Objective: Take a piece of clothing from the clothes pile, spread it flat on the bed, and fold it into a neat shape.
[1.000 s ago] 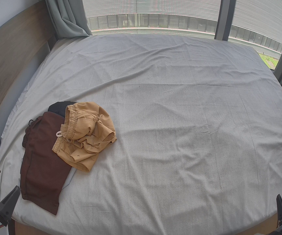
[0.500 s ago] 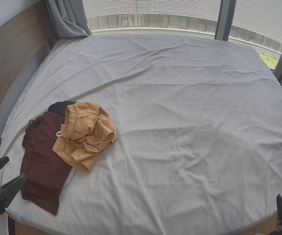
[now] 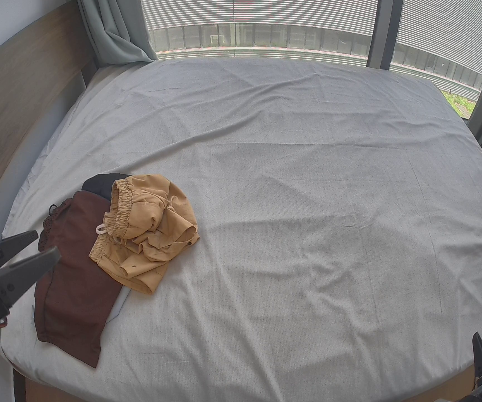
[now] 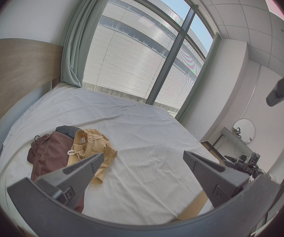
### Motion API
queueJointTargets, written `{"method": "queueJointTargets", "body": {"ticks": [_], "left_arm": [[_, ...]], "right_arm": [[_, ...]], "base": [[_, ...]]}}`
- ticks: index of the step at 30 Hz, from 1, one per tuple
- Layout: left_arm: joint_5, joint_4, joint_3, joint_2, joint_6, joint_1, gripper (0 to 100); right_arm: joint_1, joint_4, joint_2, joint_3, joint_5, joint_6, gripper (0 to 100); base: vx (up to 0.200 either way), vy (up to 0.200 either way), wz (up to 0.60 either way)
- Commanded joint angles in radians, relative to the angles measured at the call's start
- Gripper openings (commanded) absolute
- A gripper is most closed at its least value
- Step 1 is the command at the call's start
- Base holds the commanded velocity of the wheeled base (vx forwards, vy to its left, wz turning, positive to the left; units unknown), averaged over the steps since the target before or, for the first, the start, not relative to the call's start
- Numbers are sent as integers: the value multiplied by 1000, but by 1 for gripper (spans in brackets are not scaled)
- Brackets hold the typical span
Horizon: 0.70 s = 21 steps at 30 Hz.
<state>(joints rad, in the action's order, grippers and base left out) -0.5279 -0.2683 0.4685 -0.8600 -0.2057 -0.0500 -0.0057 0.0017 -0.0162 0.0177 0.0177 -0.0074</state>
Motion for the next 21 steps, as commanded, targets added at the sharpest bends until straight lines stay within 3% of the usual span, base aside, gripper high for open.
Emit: {"method": "queueJointTargets", "body": {"ticks": [1,8,21], "left_arm": [[-12,-66,12,-145,-12,42,100],[-116,-150,28,-261,-15,102,100],[-195,-152,127,-444,-12,170,100]], "right_arm": [[0,0,9,-15,1,0,100],[0,0,9,-15,1,0,100],[0,0,9,-15,1,0,100]], "base": [[0,0,0],[0,0,0],[0,0,0]]}}
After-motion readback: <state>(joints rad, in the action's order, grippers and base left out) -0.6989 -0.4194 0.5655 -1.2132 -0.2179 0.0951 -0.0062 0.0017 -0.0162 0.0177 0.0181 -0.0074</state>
